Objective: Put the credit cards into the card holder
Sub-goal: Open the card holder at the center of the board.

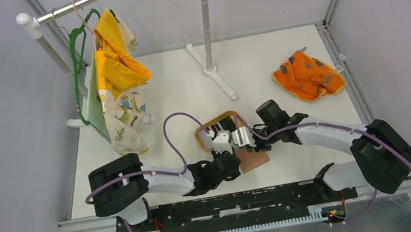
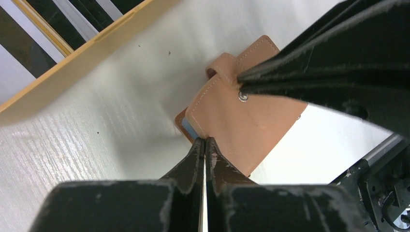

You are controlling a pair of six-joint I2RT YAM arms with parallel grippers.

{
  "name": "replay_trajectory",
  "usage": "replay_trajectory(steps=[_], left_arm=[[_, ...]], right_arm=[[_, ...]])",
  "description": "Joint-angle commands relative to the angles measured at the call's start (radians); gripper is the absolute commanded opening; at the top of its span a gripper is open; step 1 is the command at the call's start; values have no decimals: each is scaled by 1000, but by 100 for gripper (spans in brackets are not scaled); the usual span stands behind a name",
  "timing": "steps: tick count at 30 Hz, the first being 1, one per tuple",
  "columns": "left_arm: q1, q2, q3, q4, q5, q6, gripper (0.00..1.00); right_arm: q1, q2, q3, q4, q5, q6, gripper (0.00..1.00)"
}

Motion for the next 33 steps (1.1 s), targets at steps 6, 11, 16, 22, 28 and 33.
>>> replay_trajectory(steps=[6, 11, 16, 22, 28, 33], left_arm=[[-9, -26, -42, 13, 19, 163, 2], [-11, -55, -20, 30, 36, 247, 4], [-4, -56, 47, -34, 28, 285, 27], [-2, -124, 44, -74, 29, 283, 56], [0, -263, -15, -54, 66, 266, 68], [1, -338, -78, -7, 97, 232, 74]], right_arm=[[-130, -75, 35, -6, -123, 75, 0], [-191, -120, 57, -47, -225, 79, 0], [-259, -188, 68, -69, -270, 83, 0], [-304, -234, 129, -265, -355, -85, 0], [-314, -280, 135, -280, -409, -73, 0], [-333, -336, 117, -243, -394, -14, 0]])
